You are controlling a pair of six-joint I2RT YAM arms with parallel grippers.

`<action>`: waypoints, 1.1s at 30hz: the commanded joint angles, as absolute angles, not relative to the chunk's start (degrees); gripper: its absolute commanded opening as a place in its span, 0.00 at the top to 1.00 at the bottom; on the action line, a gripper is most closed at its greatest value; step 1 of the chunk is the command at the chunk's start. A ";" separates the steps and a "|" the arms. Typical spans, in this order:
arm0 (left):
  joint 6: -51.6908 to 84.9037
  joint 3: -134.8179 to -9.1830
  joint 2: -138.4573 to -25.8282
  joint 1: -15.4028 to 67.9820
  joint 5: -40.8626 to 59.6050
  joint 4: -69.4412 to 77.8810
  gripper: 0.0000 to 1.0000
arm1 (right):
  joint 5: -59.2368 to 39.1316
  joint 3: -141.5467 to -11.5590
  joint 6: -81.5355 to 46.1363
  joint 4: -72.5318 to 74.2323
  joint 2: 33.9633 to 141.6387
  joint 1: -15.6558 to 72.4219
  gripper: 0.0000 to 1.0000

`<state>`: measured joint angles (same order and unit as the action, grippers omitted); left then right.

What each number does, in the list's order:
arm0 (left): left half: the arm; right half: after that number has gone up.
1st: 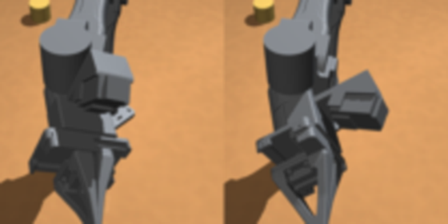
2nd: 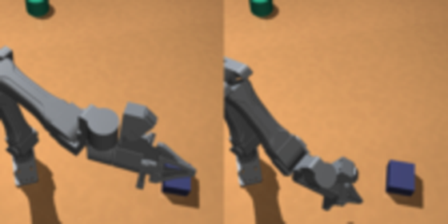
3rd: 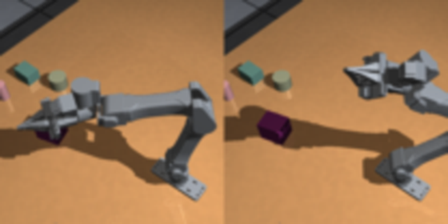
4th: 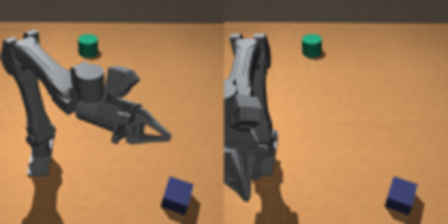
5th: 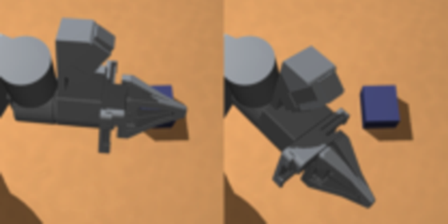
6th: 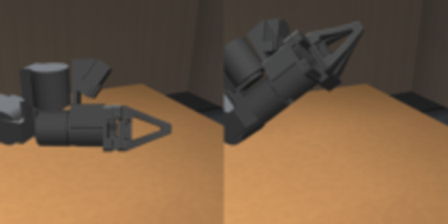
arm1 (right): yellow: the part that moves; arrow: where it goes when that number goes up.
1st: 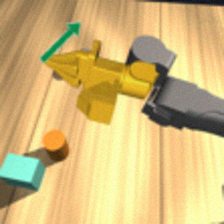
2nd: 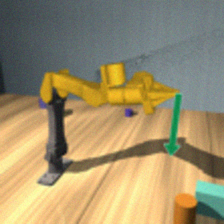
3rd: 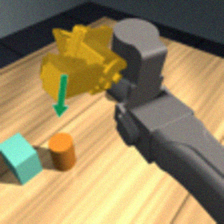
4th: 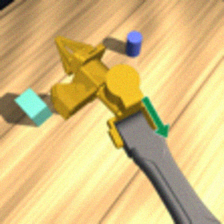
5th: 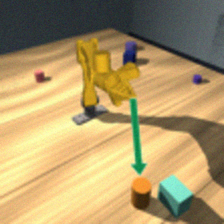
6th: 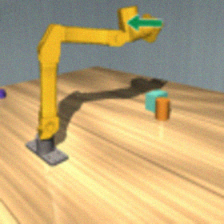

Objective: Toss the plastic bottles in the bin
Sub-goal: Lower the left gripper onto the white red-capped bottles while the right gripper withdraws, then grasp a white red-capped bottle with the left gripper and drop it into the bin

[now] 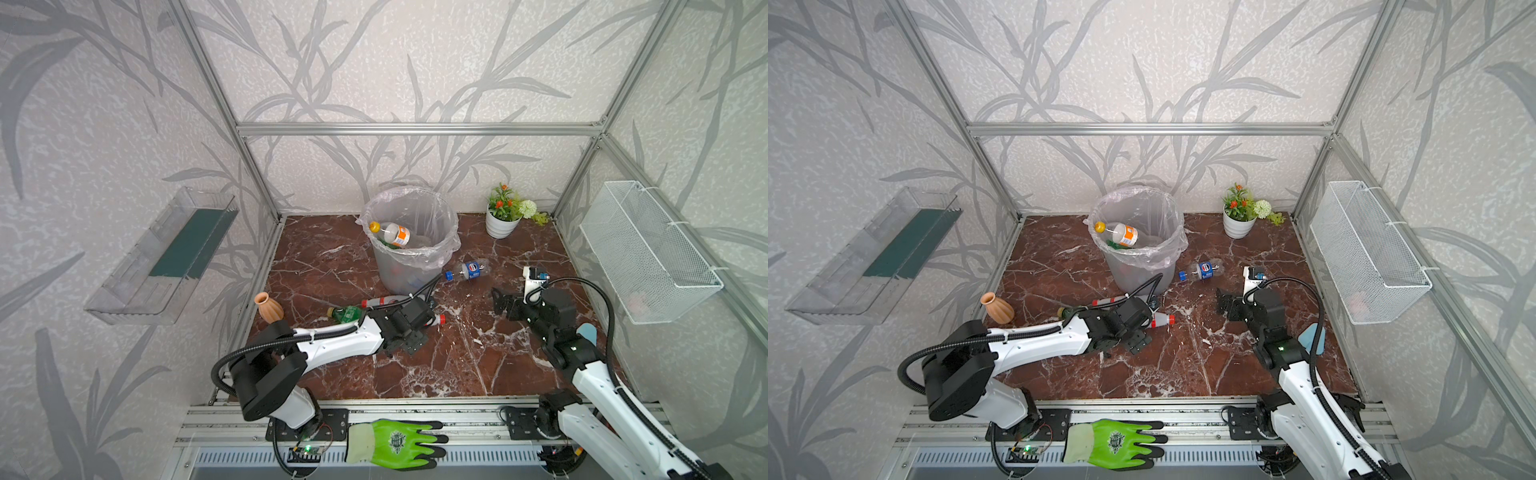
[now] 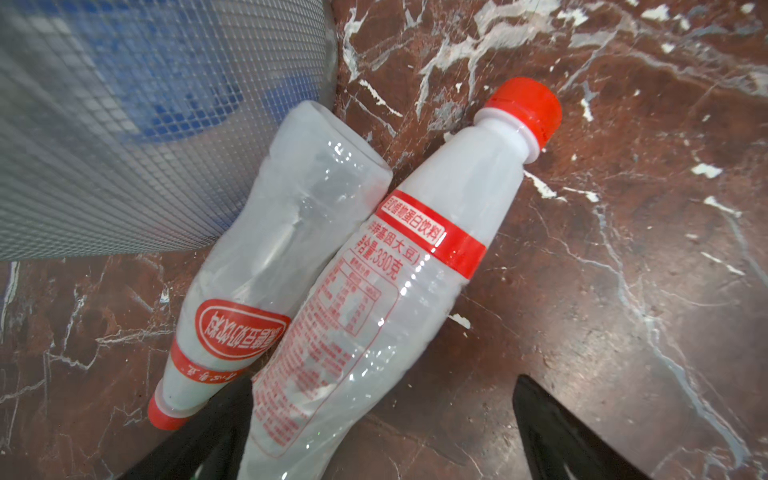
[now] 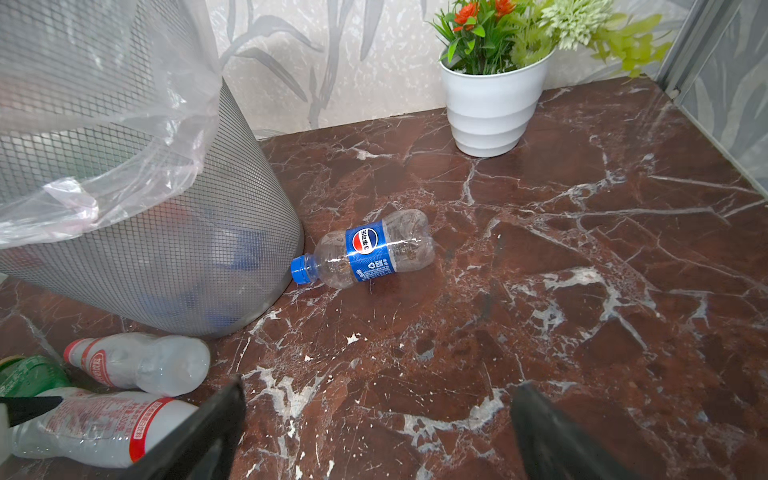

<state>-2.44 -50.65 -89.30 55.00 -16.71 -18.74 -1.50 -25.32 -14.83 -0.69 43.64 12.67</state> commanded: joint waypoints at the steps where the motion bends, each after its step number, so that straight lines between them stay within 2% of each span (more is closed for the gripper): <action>1: -4.70 -52.53 -91.06 55.02 -19.15 -19.24 0.03 | -2.56 -24.92 -15.21 0.17 42.80 12.22 0.01; 4: -5.09 -53.24 -92.47 55.02 -19.02 -19.17 0.04 | -2.90 -24.19 -15.51 0.53 42.80 12.13 0.01; 13: -5.19 -54.23 -95.26 55.04 -14.14 -19.94 0.14 | -3.35 -23.03 -15.91 1.14 42.28 11.18 0.01; 23: -4.83 -55.50 -98.71 55.11 -14.09 -20.23 0.14 | -4.58 -22.58 -16.17 1.32 42.10 9.96 0.01; 33: -2.97 -54.57 -96.66 55.55 -9.09 -19.36 0.46 | -6.11 -22.17 -16.42 1.40 42.02 8.81 0.01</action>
<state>-3.29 -55.00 -98.67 55.11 -12.14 -19.05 -5.08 -22.85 -16.03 0.14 42.92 9.23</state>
